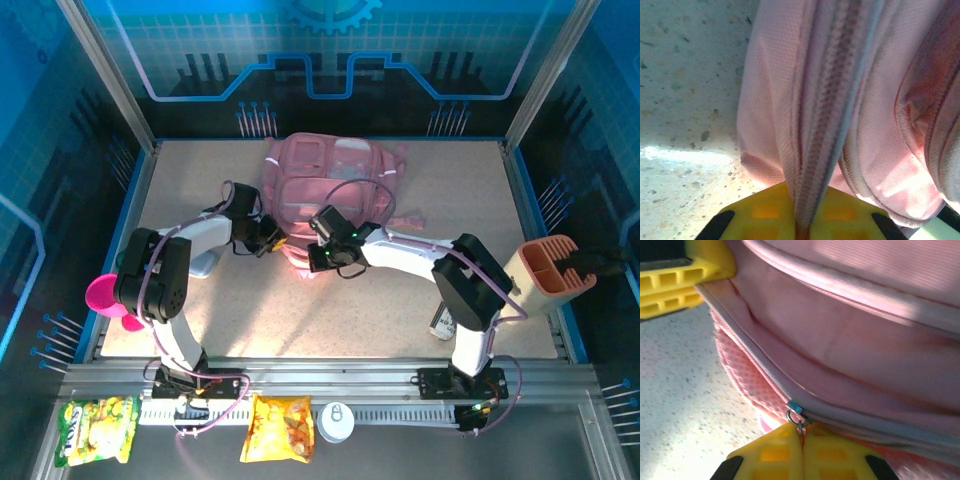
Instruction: Pack the student bag
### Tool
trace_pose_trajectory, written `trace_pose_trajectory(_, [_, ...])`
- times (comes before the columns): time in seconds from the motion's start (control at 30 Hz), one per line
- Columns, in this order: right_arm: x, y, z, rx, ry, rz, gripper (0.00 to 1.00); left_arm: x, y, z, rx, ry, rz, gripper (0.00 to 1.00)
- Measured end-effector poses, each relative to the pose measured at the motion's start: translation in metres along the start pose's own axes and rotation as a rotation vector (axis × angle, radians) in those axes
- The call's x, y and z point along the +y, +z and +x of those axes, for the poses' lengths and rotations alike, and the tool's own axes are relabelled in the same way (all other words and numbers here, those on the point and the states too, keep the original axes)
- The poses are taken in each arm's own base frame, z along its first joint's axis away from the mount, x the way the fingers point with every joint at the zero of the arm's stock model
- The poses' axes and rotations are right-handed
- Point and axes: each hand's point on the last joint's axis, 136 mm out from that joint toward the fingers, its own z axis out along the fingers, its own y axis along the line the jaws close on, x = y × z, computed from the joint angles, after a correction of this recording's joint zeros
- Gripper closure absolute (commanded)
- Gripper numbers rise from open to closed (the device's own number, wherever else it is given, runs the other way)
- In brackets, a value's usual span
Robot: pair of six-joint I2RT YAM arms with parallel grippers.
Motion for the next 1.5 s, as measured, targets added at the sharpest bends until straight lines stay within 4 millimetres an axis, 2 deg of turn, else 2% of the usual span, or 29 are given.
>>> trace_pose_trajectory(0.2, [-0.049,-0.019,0.003,-0.041,0.029,0.128,1.0,0.0,0.0,0.001,0.003,0.013,0.0,1.0])
trace_pose_trajectory(0.43, [-0.083,-0.043,-0.005,-0.097,0.053,0.264,1.0,-0.003,-0.001,0.002,0.013,0.019,0.0,1.0])
trace_pose_trajectory(0.63, [-0.098,-0.058,-0.01,-0.136,0.058,0.345,1.0,-0.004,-0.004,0.003,0.011,0.028,0.003,1.0])
trace_pose_trajectory(0.83, [-0.119,-0.063,-0.019,-0.148,0.083,0.377,1.0,-0.008,-0.011,0.002,0.002,0.047,0.013,1.0])
trace_pose_trajectory(0.97, [-0.129,-0.061,-0.025,-0.131,0.08,0.338,1.0,-0.008,-0.014,0.0,-0.003,0.058,0.01,1.0])
trace_pose_trajectory(1.1, [-0.118,-0.047,-0.023,-0.084,0.015,0.288,1.0,-0.002,-0.02,-0.012,-0.033,0.058,-0.013,0.83])
trace_pose_trajectory(1.17, [-0.106,-0.039,-0.022,-0.065,-0.026,0.258,1.0,0.005,-0.026,-0.021,-0.066,0.051,-0.036,0.71])
trace_pose_trajectory(1.3, [-0.072,-0.024,-0.019,-0.047,-0.103,0.185,1.0,0.017,-0.053,-0.041,-0.165,0.028,-0.083,0.53])
trace_pose_trajectory(1.5, [-0.012,-0.004,-0.02,-0.045,-0.184,0.054,1.0,0.017,-0.089,-0.045,-0.278,0.018,-0.121,0.45])
